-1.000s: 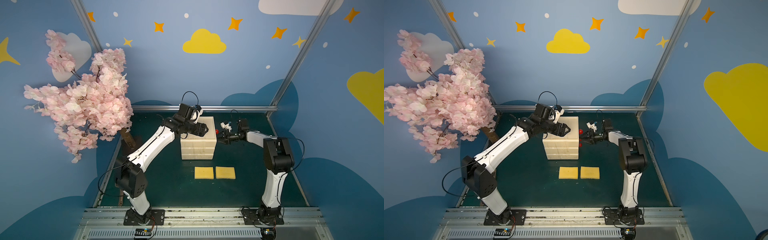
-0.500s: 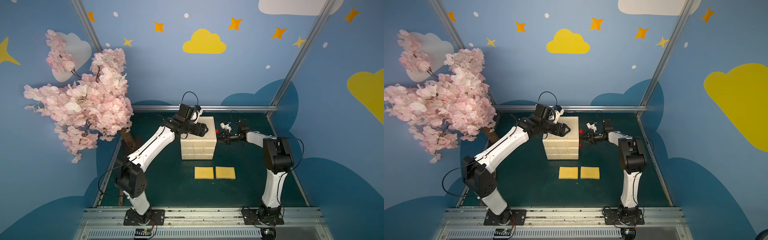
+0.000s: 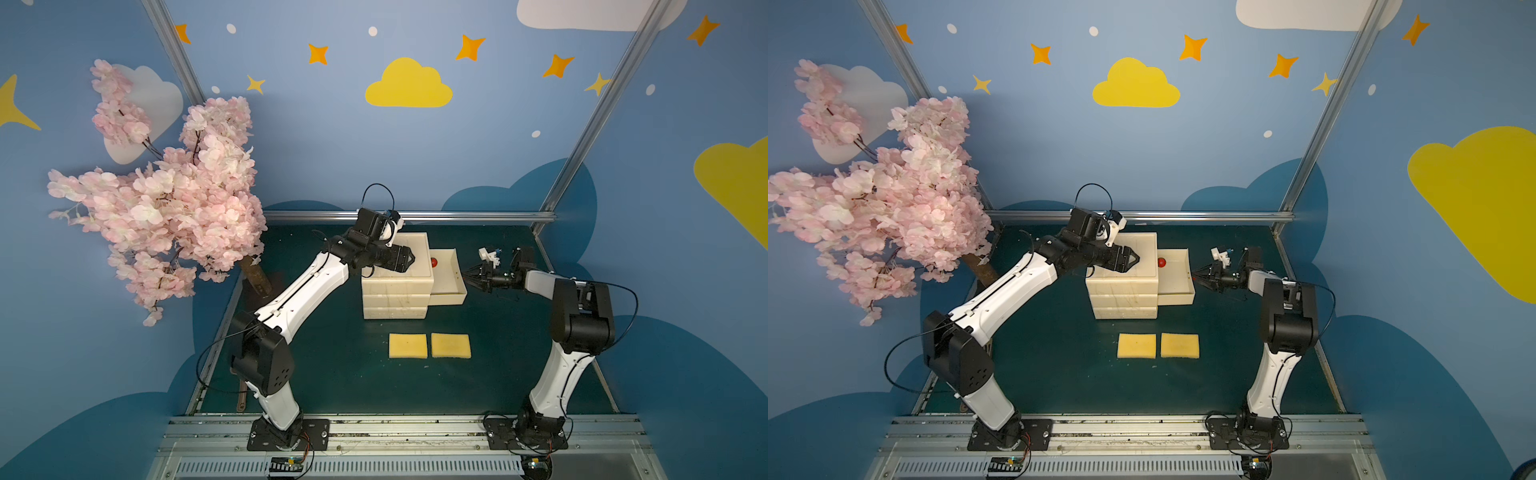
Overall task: Take the sponge out of the drawer
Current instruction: Open the drawer in the storage box, then pick up the sponge from the drawer.
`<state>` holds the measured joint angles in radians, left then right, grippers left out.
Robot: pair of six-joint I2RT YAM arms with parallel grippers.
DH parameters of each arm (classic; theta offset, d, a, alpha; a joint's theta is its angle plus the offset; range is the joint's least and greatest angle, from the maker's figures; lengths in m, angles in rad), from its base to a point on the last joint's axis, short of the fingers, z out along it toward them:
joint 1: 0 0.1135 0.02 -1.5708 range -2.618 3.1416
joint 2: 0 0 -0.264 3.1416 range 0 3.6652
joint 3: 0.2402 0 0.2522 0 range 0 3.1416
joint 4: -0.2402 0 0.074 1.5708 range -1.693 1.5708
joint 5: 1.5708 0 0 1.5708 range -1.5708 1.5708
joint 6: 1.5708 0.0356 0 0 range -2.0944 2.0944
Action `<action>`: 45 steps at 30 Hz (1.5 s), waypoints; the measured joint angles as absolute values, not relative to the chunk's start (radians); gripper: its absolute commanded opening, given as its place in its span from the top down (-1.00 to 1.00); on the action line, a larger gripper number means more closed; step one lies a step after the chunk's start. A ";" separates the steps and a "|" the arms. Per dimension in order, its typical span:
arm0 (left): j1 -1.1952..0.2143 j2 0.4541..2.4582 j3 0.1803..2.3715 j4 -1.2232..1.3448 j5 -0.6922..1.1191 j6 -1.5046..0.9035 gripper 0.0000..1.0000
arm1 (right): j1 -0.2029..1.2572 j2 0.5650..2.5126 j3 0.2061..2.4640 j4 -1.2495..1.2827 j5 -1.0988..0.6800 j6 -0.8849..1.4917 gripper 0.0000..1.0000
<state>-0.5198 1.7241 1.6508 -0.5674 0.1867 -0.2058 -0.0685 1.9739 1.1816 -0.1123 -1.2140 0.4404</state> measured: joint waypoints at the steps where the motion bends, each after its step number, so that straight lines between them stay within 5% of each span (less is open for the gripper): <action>1: -0.519 1.724 1.651 -0.567 0.187 -0.206 -0.63 | -0.080 1.972 1.176 -0.113 -1.213 0.437 0.91; 13: -0.517 1.724 1.646 -0.559 0.187 -0.206 -0.63 | -0.134 1.965 1.157 -0.136 -1.203 0.410 0.92; 19: -0.517 1.724 1.645 -0.556 0.187 -0.206 -0.65 | -0.137 1.963 1.157 -0.142 -1.186 0.402 0.28; 25: -0.516 1.724 1.645 -0.552 0.192 -0.206 -0.68 | -0.142 1.910 1.158 -0.178 -1.116 0.389 0.00; 38: -0.511 1.703 1.611 -0.525 0.208 -0.207 -0.72 | -0.131 1.660 1.216 -0.254 -0.874 0.377 -0.08; 45: -0.508 1.694 1.596 -0.511 0.215 -0.211 -0.72 | 0.019 1.542 1.238 -0.335 -0.692 0.324 -0.05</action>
